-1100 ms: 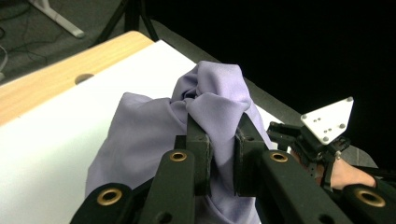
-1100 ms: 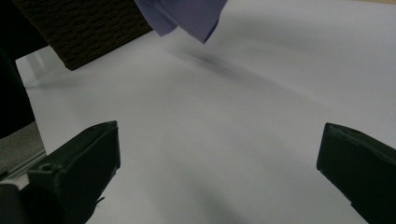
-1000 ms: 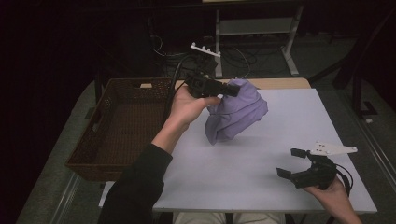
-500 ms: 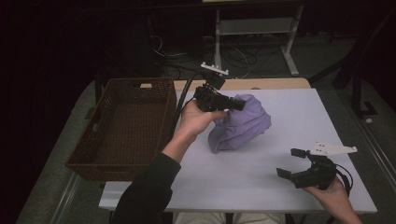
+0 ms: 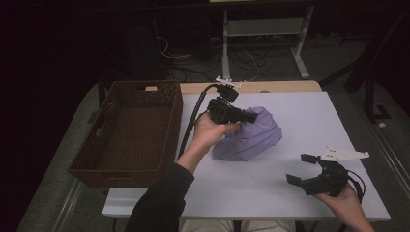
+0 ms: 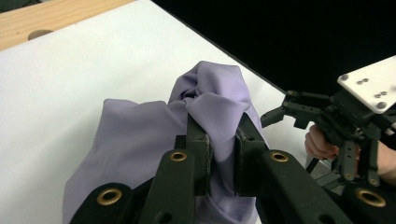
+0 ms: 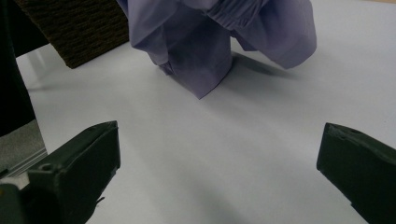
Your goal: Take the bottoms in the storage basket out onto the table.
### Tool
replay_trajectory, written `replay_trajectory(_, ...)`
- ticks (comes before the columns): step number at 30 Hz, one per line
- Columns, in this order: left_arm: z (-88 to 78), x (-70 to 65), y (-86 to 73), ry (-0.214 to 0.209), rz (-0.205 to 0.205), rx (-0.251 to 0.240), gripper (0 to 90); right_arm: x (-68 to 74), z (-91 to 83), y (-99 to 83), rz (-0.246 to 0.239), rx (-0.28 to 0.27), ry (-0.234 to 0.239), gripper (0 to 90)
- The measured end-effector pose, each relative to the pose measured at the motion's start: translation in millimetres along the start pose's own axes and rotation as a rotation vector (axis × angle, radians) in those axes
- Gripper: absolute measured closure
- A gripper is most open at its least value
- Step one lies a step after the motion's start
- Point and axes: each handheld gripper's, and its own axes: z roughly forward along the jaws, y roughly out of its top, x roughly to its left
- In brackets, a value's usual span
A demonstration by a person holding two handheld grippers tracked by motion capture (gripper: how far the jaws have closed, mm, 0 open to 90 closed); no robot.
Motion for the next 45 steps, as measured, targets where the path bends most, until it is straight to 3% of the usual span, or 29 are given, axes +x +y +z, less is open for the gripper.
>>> replay_trajectory(20,35.6,7.6,-11.9,-0.015,-0.017,0.032,79.3,0.7,1.1,-0.2,-0.001,0.005,0.003,0.0)
replay_trajectory(35,62.1,8.9,-21.1,-0.025,0.001,0.069,76.9,0.9,1.9,-0.4,-0.003,0.011,0.006,0.0)
replay_trajectory(39,71.5,9.8,-26.6,-0.045,-0.009,0.058,72.0,1.0,1.9,-0.4,-0.004,0.01,0.006,0.0)
replay_trajectory(42,76.4,10.8,-29.4,-0.046,-0.028,0.061,54.1,1.3,2.1,-0.4,-0.006,0.012,0.007,0.0)
replay_trajectory(44,77.4,10.1,-30.5,-0.011,-0.015,0.081,49.6,1.3,2.0,-0.4,-0.007,0.011,0.007,0.0)
replay_trajectory(45,76.2,8.2,-32.3,0.038,-0.005,0.076,43.2,1.3,2.1,-0.5,-0.005,0.011,0.007,0.0)
